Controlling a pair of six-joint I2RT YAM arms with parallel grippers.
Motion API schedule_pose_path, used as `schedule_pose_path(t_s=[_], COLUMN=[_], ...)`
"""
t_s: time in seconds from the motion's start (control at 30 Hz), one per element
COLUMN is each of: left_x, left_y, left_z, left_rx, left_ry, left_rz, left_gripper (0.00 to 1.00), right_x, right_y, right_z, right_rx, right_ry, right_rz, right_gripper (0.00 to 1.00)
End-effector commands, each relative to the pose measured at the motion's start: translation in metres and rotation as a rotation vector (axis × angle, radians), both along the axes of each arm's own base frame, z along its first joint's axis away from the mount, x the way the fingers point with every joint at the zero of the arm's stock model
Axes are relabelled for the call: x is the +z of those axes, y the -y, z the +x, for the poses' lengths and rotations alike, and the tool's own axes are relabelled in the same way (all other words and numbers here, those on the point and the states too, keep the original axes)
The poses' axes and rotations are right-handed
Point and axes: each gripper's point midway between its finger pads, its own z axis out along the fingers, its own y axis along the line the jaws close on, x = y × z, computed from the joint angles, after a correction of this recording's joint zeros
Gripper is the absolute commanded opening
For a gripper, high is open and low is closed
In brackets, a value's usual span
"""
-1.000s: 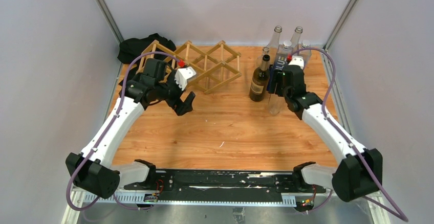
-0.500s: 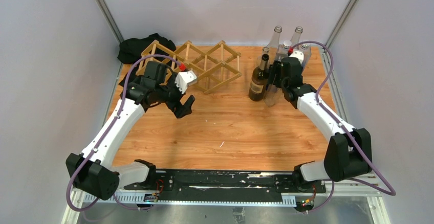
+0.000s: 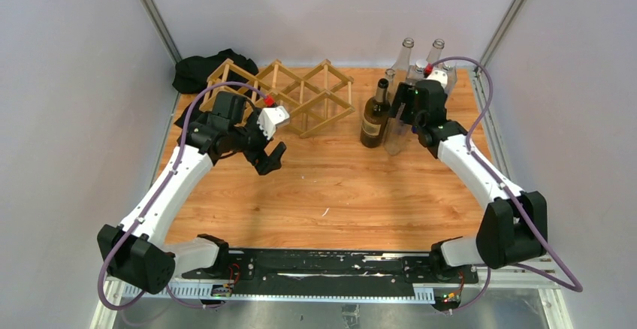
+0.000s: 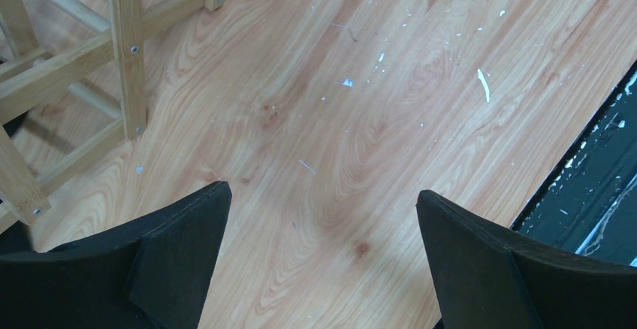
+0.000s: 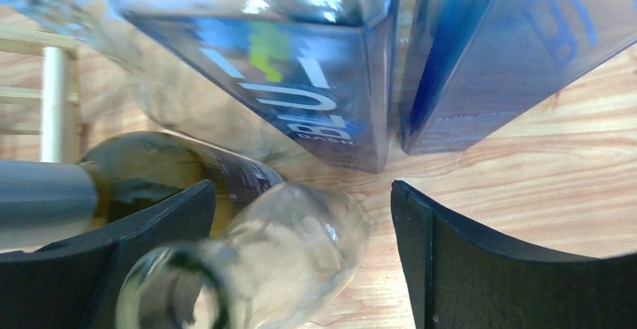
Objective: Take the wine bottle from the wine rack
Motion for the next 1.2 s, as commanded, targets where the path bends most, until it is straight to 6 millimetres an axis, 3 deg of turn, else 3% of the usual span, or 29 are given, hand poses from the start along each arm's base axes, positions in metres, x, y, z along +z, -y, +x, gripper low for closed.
schedule_pose_path(t_s=[0.0, 0.33, 0.4, 0.53, 0.77, 0.83, 0.93, 1.17], left_x=[0.009, 0.018, 0.018, 0.010, -0.030, -0.041, -0.049, -0.064], left_y=[0.001, 0.000, 0.000, -0.007, -0.043, -0.058, -0.076, -0.105], left_z=[0.002, 0.003, 0.004, 0.010, 0.025, 0.034, 0.048, 0.078], left_rx=[-0.005, 0.009, 0.013, 0.040, 0.159, 0.216, 0.312, 0.547], left_ry=[0.037, 0.060, 0.064, 0.084, 0.076, 0.080, 0.100, 0.272], left_rz=[-0.015, -0.024, -0.026, -0.030, -0.046, -0.048, -0.049, -0.128], left_gripper=[1.00, 1.00, 1.00, 1.00, 1.00, 1.00, 1.00, 1.00], right_x=[0.060, 0.122, 0.129, 0.124, 0.060, 0.031, 0.007, -0.036], right_y=[-0.006, -0.006, -0.004, 0.006, 0.055, 0.074, 0.098, 0.120], right_z=[0.004, -0.025, -0.036, -0.064, -0.105, -0.118, -0.134, -0.148], right_rx=[0.031, 0.055, 0.056, 0.051, -0.122, -0.213, -0.336, -0.486], right_ry=[0.139, 0.228, 0.239, 0.254, 0.241, 0.223, 0.212, 0.214], right_rz=[0.071, 0.136, 0.147, 0.127, -0.004, -0.033, -0.079, -0.079], right_gripper=[0.90, 0.93, 0.93, 0.93, 0.94, 0.95, 0.95, 0.96])
